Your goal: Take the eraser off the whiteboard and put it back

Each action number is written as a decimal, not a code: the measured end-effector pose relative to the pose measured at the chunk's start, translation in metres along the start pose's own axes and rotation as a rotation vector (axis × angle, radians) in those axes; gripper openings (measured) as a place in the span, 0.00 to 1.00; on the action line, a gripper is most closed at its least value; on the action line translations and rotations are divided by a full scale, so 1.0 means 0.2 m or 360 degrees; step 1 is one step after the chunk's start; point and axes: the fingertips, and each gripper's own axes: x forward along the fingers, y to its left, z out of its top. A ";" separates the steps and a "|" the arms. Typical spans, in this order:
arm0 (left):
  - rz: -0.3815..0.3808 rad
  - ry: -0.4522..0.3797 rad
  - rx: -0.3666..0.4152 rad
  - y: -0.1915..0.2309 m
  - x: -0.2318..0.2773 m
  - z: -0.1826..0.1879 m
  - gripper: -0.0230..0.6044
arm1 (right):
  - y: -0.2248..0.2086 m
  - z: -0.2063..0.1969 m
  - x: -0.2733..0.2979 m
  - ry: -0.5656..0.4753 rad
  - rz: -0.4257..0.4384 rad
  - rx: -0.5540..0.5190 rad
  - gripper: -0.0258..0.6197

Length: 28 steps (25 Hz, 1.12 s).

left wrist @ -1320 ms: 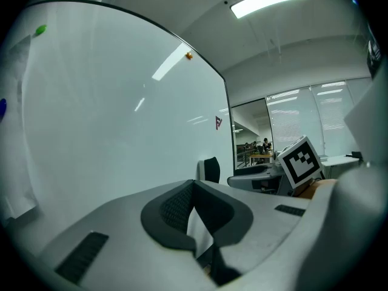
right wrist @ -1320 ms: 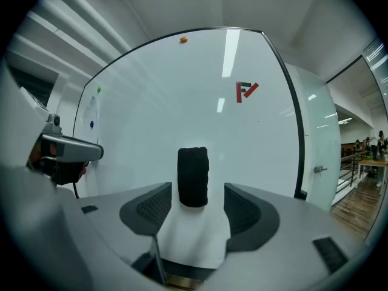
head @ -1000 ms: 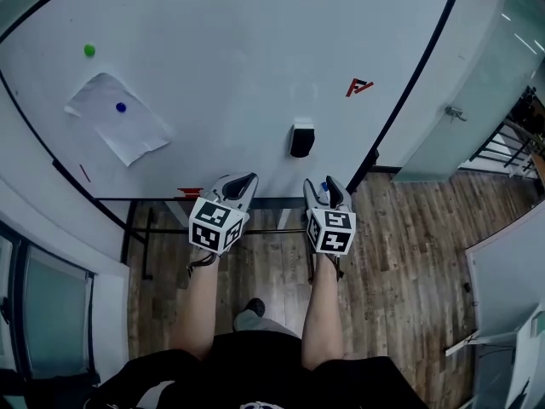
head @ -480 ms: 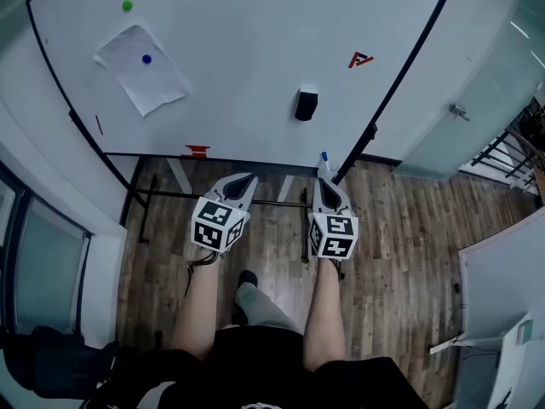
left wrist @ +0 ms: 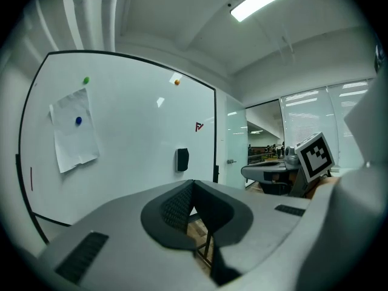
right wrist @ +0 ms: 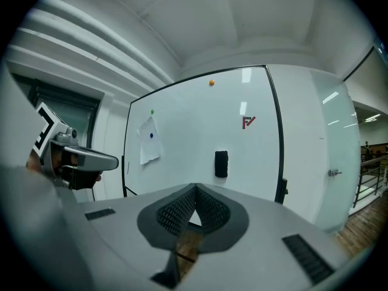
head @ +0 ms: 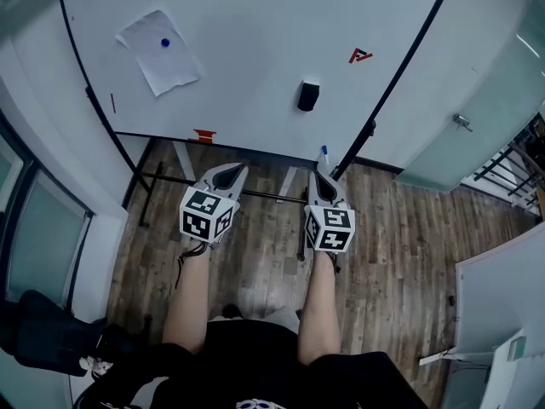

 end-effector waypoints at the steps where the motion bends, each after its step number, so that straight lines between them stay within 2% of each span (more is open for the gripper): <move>1: 0.0018 -0.0006 -0.0001 -0.01 -0.01 0.01 0.06 | 0.00 0.01 0.00 -0.0004 0.0021 -0.0007 0.08; 8: 0.0086 -0.0059 -0.0004 -0.17 0.05 0.12 0.07 | -0.16 0.06 -0.07 -0.0014 0.0114 -0.0052 0.08; 20: 0.0088 -0.0025 0.0002 -0.62 0.28 0.10 0.07 | -0.49 -0.04 -0.28 0.0045 0.0206 -0.0096 0.08; 28: 0.0112 0.0000 0.0032 -0.76 0.33 0.12 0.07 | -0.61 -0.06 -0.34 0.0050 0.0255 -0.0100 0.08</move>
